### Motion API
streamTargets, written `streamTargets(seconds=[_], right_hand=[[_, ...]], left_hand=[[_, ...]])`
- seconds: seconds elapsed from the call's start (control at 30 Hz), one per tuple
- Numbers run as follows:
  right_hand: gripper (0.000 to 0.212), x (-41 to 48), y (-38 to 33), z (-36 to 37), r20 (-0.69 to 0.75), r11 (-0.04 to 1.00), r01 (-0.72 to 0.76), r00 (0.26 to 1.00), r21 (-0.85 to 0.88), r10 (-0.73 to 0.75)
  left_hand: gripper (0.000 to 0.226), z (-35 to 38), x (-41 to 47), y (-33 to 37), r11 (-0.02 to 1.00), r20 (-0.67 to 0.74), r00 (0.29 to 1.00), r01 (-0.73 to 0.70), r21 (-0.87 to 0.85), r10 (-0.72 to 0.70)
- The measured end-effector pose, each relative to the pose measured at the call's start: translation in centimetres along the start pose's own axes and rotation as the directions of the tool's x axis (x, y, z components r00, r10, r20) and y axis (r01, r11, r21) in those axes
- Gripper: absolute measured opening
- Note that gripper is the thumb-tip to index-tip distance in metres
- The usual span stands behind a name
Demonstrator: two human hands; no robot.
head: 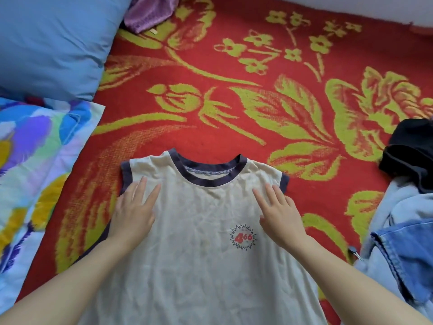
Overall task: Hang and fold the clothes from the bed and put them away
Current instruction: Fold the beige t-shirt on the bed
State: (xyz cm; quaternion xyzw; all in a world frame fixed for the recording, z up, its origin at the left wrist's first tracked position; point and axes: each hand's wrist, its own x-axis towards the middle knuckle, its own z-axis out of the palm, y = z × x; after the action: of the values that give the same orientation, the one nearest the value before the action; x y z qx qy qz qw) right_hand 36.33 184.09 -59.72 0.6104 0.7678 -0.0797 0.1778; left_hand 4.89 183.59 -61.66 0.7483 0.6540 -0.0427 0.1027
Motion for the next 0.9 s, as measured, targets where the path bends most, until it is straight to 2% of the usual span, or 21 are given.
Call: streamTargets(seconds=[0.1, 0.17, 0.3, 0.43, 0.57, 0.67, 0.73, 0.8, 0.83, 0.9], right_hand=[[0.069, 2.4, -0.2, 0.3, -0.178, 0.999, 0.021, 0.984, -0.034, -0.027], [0.070, 4.6, -0.1, 0.3, -0.230, 0.999, 0.014, 0.973, -0.046, -0.024], [0.080, 8.4, 1.5, 1.3, -0.072, 0.984, -0.135, 0.989, -0.114, 0.128], [0.087, 8.8, 1.5, 1.9, -0.020, 0.977, -0.212, 0.977, -0.037, 0.211], [0.099, 8.9, 1.2, 1.4, 0.007, 0.971, -0.234, 0.972, -0.046, 0.235], [0.096, 9.0, 0.4, 0.8, -0.065, 0.977, -0.175, 0.984, -0.123, 0.168], [0.084, 8.1, -0.2, 1.0, -0.132, 0.975, -0.203, 0.973, -0.089, 0.191], [0.062, 6.6, -0.1, 1.0, -0.158, 0.964, -0.263, 0.951, 0.037, 0.265], [0.051, 5.2, 0.0, 1.1, -0.201, 0.964, -0.260, 0.942, 0.065, 0.267], [0.023, 1.9, 0.4, 1.5, -0.451, 0.988, -0.154, 0.880, 0.027, 0.149]], left_hand=[[0.073, 0.5, 2.7, -1.2, 0.996, -0.166, 0.983, -0.069, 0.057, 0.077], [0.076, 0.9, 4.6, -2.3, 0.998, -0.174, 0.984, -0.028, 0.050, 0.037], [0.096, 1.9, 8.0, -3.7, 0.984, 0.035, 0.992, 0.113, 0.137, -0.119], [0.111, 1.4, 10.3, -3.0, 0.963, 0.114, 0.977, 0.150, 0.224, -0.179], [0.094, 1.4, 10.8, -1.8, 0.935, 0.052, 0.990, 0.108, 0.338, -0.133], [0.085, 1.5, 10.5, -1.3, 0.927, 0.055, 0.988, 0.116, 0.357, -0.145], [0.077, 1.2, 9.3, -1.5, 0.925, 0.056, 0.991, 0.092, 0.368, -0.120], [0.066, 0.9, 7.3, -2.0, 0.960, 0.020, 0.998, 0.045, 0.276, -0.052], [0.061, 0.5, 5.8, -2.5, 0.983, -0.018, 0.999, 0.030, 0.181, -0.027], [0.046, -0.3, 3.1, -3.9, 0.997, -0.148, 0.988, 0.025, -0.078, -0.036]])
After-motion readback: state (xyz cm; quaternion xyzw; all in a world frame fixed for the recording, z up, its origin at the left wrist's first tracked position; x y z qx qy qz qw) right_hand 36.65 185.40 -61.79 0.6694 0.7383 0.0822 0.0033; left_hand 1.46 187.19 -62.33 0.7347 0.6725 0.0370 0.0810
